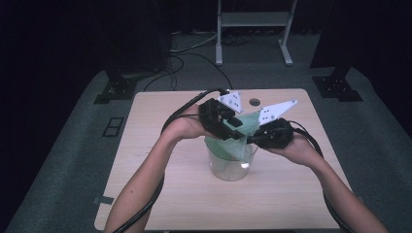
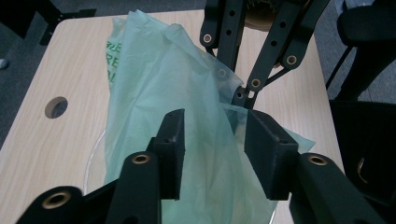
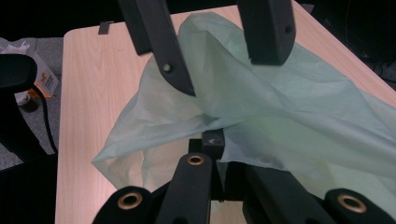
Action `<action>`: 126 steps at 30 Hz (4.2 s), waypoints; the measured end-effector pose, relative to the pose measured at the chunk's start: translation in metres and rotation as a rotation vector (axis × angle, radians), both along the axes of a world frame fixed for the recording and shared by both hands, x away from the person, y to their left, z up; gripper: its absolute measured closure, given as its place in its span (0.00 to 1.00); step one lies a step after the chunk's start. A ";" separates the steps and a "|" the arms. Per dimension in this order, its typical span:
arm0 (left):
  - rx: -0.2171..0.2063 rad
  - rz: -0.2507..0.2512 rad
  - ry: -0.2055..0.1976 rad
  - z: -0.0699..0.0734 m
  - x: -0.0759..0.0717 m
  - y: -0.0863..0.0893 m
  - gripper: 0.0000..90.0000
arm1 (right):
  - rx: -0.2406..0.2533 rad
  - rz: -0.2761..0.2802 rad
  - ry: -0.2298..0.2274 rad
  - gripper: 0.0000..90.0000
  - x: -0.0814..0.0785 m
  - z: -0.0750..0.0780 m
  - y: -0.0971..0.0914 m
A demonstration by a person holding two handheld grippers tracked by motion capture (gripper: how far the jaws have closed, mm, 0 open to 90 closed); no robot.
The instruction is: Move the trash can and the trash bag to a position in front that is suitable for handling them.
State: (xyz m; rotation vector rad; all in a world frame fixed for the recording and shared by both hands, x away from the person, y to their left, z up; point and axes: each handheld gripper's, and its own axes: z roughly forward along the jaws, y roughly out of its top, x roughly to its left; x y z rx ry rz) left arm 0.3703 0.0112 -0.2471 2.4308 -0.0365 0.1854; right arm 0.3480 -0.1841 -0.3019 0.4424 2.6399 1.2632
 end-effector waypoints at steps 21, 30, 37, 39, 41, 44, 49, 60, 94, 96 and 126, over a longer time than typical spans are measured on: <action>-0.059 0.090 0.004 0.002 0.006 0.021 0.98 | -0.018 -0.010 0.004 1.00 -0.001 -0.001 -0.008; -0.118 0.142 0.008 0.002 0.004 0.052 1.00 | -0.019 -0.035 0.007 1.00 -0.001 0.000 -0.019; -0.152 0.179 0.017 -0.002 0.004 0.073 1.00 | -0.024 -0.058 0.009 1.00 -0.001 0.001 -0.027; -0.156 0.185 0.019 -0.004 0.003 0.078 1.00 | -0.024 -0.070 0.012 1.00 -0.001 0.001 -0.030; -0.159 0.189 0.021 -0.005 0.003 0.081 1.00 | -0.025 -0.075 0.013 1.00 -0.001 0.001 -0.032; -0.182 0.206 0.032 -0.010 0.002 0.090 1.00 | -0.027 -0.088 0.012 1.00 -0.001 0.002 -0.039; -0.194 0.216 0.044 -0.017 0.000 0.099 1.00 | -0.035 -0.100 0.014 1.00 -0.002 0.003 -0.044; -0.244 0.250 0.096 -0.040 -0.006 0.123 1.00 | -0.058 -0.106 0.025 1.00 -0.009 0.002 -0.057; -0.233 0.226 0.149 -0.068 -0.029 0.136 0.78 | -0.185 0.038 0.122 0.99 -0.027 -0.022 -0.058; -0.217 0.212 0.134 -0.064 -0.032 0.131 0.72 | -0.180 0.041 0.119 0.99 -0.027 -0.021 -0.057; -0.266 0.363 0.048 -0.056 -0.015 0.121 1.00 | -0.144 0.083 0.106 0.99 -0.032 -0.023 -0.052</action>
